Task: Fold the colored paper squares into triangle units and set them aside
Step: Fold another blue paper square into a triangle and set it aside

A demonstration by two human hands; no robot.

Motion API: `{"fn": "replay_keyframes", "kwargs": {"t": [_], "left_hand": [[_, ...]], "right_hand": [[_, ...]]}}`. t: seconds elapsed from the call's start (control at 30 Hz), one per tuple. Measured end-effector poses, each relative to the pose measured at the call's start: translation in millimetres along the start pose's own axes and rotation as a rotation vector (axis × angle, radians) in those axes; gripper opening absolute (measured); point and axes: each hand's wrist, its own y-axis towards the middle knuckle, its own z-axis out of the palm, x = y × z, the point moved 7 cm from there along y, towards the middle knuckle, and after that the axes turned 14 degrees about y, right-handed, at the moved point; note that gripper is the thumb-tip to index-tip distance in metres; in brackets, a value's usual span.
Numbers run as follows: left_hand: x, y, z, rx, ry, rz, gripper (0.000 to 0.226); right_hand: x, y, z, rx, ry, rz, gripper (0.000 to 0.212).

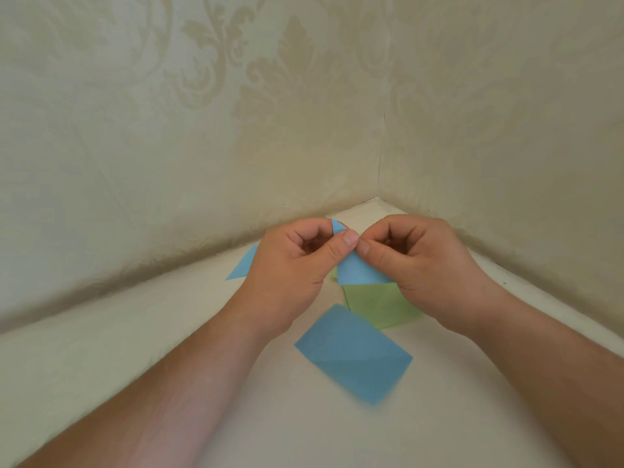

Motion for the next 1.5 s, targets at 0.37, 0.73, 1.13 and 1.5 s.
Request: {"fn": "replay_keyframes", "kwargs": {"t": [0.37,0.73,1.13,1.5], "left_hand": [[5,-1,3,0.055,0.028,-0.031,0.007],[5,1,1,-0.004,0.043,-0.022,0.014],[3,3,-7,-0.059,-0.027,-0.054,0.01],[6,6,-13,-0.076,-0.065,-0.066,0.016]], "right_hand": [[-2,1,-3,-0.046,-0.002,0.004,0.021],[-6,2,-7,-0.091,-0.002,0.042,0.02],[-7,1,-3,-0.044,0.013,0.071,0.015],[-8,2,-6,-0.07,0.023,0.097,0.02]]}}
